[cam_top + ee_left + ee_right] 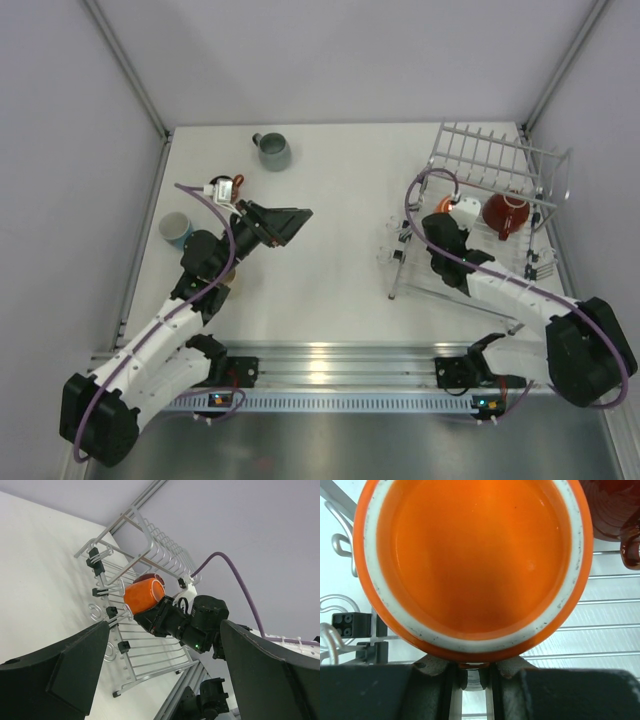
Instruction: Load the cups into the dish rack
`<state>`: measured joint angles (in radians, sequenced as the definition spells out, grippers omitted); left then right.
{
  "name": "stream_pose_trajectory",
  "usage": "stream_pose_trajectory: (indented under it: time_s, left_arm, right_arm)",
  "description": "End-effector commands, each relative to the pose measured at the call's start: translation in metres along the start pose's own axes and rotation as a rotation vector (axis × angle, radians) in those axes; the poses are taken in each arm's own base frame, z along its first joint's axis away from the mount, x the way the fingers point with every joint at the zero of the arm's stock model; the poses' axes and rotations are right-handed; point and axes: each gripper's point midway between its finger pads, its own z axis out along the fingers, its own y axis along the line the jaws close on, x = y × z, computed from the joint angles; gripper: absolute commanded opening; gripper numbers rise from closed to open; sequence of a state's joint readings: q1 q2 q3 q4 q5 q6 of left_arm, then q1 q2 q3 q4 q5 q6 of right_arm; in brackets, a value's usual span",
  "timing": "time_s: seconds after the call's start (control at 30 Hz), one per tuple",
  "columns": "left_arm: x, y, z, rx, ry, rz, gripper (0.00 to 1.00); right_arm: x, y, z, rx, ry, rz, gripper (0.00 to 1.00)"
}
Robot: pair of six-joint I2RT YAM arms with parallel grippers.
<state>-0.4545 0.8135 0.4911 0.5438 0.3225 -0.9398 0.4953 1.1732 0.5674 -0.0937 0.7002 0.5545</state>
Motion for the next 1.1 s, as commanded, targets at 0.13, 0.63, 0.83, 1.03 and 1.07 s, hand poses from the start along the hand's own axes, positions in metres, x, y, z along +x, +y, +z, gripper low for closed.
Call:
stream_pose_trajectory:
  time_s: [0.13,0.63,0.83,1.03,1.07]
  left_arm:
    - [-0.005,-0.005,-0.002,0.014,-0.021,0.027,0.98]
    - [-0.005,-0.003,0.005,0.002,0.001,0.024,0.98]
    - [-0.006,-0.004,0.007,0.003,0.0,0.026,0.98]
    - [-0.005,-0.004,0.008,0.004,0.006,0.024,0.98]
    - [-0.006,-0.005,0.008,0.006,0.004,0.025,0.98]
  right_arm:
    - [-0.041,0.024,0.022,-0.021,-0.111,0.071,0.01]
    - [-0.051,0.039,0.06,0.0,-0.123,0.046,0.14]
    - [-0.051,0.037,0.072,0.013,-0.109,0.047,0.17]
    - [-0.057,0.034,0.077,0.047,-0.105,0.064,0.26]
    - [-0.06,0.033,0.077,0.049,-0.109,0.069,0.27]
